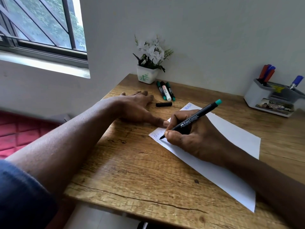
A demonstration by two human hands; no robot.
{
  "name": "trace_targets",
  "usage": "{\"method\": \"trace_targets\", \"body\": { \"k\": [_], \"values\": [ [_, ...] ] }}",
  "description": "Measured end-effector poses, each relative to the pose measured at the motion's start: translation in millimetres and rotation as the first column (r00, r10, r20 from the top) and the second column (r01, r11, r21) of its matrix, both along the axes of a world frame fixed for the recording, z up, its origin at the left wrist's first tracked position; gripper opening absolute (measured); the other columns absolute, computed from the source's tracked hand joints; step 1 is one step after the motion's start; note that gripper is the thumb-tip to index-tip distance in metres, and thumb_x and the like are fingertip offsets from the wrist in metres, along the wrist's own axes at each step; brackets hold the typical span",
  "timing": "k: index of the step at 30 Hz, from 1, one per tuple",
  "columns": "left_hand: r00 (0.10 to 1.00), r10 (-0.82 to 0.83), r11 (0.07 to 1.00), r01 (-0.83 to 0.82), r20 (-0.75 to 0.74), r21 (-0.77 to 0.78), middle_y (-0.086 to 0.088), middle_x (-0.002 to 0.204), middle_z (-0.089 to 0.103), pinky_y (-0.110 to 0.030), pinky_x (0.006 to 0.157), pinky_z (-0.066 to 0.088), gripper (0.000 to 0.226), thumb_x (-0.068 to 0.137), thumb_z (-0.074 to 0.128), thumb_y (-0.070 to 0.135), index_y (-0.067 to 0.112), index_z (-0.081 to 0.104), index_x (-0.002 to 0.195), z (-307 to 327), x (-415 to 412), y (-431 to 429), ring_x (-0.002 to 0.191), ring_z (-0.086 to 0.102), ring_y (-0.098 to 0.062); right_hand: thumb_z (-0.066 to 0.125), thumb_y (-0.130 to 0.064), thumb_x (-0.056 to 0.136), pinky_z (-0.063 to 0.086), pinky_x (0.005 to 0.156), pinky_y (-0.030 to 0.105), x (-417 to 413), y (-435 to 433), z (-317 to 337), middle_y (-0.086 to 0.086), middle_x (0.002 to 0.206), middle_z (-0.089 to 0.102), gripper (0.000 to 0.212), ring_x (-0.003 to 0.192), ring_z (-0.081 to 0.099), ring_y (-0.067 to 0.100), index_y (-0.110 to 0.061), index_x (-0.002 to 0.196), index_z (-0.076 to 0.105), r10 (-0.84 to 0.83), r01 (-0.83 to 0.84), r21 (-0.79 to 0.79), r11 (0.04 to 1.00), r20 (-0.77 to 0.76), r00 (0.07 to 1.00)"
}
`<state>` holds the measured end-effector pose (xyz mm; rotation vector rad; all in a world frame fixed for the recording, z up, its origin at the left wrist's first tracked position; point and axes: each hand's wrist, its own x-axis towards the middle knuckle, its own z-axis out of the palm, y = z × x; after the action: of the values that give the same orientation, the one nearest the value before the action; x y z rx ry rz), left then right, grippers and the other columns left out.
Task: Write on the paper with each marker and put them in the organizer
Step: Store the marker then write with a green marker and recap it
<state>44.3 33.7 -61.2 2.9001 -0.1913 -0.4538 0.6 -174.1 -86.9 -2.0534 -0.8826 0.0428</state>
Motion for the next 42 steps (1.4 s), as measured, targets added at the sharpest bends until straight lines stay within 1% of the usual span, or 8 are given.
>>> {"method": "trace_targets", "body": {
  "k": [5, 11, 15, 20, 24, 32, 37, 42],
  "values": [
    [1.000, 0.001, 1.000, -0.001, -0.001, 0.002, 0.004, 0.175, -0.008, -0.056, 0.129, -0.001, 0.145, 0.041, 0.042, 0.094, 0.031, 0.004, 0.166, 0.3, -0.8, 0.0, 0.161, -0.003, -0.021, 0.073, -0.018, 0.081, 0.043, 0.058, 0.015, 0.0, -1.6, 0.0, -0.011, 0.068, 0.062, 0.012, 0.065, 0.058, 0.001, -0.020, 0.072, 0.066, 0.023, -0.023, 0.005, 1.000, -0.011, 1.000],
    [1.000, -0.003, 1.000, 0.003, -0.011, -0.004, 0.004, 0.175, -0.006, -0.057, 0.129, 0.000, 0.151, 0.038, 0.047, 0.099, 0.032, 0.004, 0.167, 1.8, -0.7, -0.5, 0.161, -0.002, -0.023, 0.070, -0.024, 0.074, 0.042, 0.054, 0.026, -0.6, -2.3, 0.5, -0.001, 0.061, 0.060, 0.015, 0.057, 0.053, 0.006, -0.016, 0.067, 0.061, -0.027, 0.027, 0.049, 0.998, 0.001, 1.000],
    [1.000, 0.009, 1.000, -0.009, -0.010, 0.000, 0.005, 0.175, -0.006, -0.056, 0.129, 0.001, 0.144, 0.041, 0.044, 0.092, 0.032, 0.004, 0.167, 2.0, -1.6, -1.7, 0.161, -0.001, -0.023, 0.069, -0.032, 0.075, 0.046, 0.059, 0.026, -1.0, -2.1, -3.1, 0.006, 0.072, 0.066, 0.014, 0.067, 0.059, 0.011, -0.019, 0.072, 0.064, -0.031, 0.032, -0.017, 0.999, 0.039, 0.999],
    [1.000, 0.009, 1.000, -0.009, -0.007, 0.008, 0.002, 0.175, -0.008, -0.058, 0.129, 0.000, 0.144, 0.041, 0.043, 0.093, 0.032, 0.004, 0.166, 2.1, -0.6, -1.0, 0.161, -0.003, -0.024, 0.073, -0.024, 0.082, 0.045, 0.061, 0.018, -1.6, -1.7, -1.9, -0.005, 0.072, 0.064, 0.013, 0.069, 0.058, 0.003, -0.024, 0.073, 0.063, -0.027, 0.028, -0.025, 0.999, 0.048, 0.998],
    [1.000, 0.021, 1.000, -0.021, -0.006, 0.005, 0.003, 0.175, -0.007, -0.057, 0.129, 0.001, 0.142, 0.044, 0.045, 0.092, 0.034, 0.004, 0.166, 2.0, -2.2, -2.1, 0.161, -0.002, -0.025, 0.069, -0.027, 0.077, 0.040, 0.058, 0.018, -1.1, -1.2, -0.7, -0.004, 0.065, 0.060, 0.014, 0.062, 0.053, 0.002, -0.016, 0.071, 0.063, -0.034, 0.034, 0.001, 0.999, 0.013, 0.999],
    [0.999, 0.032, 0.999, -0.032, -0.016, 0.000, 0.003, 0.175, -0.007, -0.057, 0.129, -0.001, 0.142, 0.043, 0.045, 0.091, 0.034, 0.004, 0.166, 2.5, -3.3, -3.9, 0.161, -0.003, -0.026, 0.069, -0.027, 0.076, 0.040, 0.055, 0.018, -1.0, 0.2, -2.2, -0.014, 0.055, 0.056, 0.013, 0.055, 0.051, 0.003, -0.021, 0.067, 0.061, -0.098, 0.097, 0.067, 0.993, 0.002, 0.995],
    [0.999, 0.036, 0.999, -0.036, -0.012, -0.001, 0.003, 0.175, -0.009, -0.057, 0.129, 0.000, 0.141, 0.046, 0.047, 0.091, 0.033, 0.003, 0.167, 2.7, -3.0, -3.4, 0.161, -0.005, -0.024, 0.068, -0.025, 0.075, 0.036, 0.053, 0.011, -2.6, 0.0, -2.5, -0.013, 0.057, 0.054, 0.014, 0.056, 0.048, 0.001, -0.016, 0.067, 0.061, -0.088, 0.086, 0.038, 0.996, 0.043, 0.995],
    [0.999, 0.035, 0.999, -0.035, -0.011, -0.007, 0.003, 0.175, -0.010, -0.057, 0.129, -0.001, 0.140, 0.047, 0.048, 0.090, 0.034, 0.003, 0.166, 2.0, -2.1, -2.9, 0.161, -0.004, -0.024, 0.075, -0.020, 0.082, 0.042, 0.059, 0.013, -2.6, -0.7, -0.8, -0.009, 0.068, 0.062, 0.014, 0.067, 0.056, 0.000, -0.013, 0.074, 0.065, -0.053, 0.053, -0.003, 0.999, 0.033, 0.998]
  ]
}}
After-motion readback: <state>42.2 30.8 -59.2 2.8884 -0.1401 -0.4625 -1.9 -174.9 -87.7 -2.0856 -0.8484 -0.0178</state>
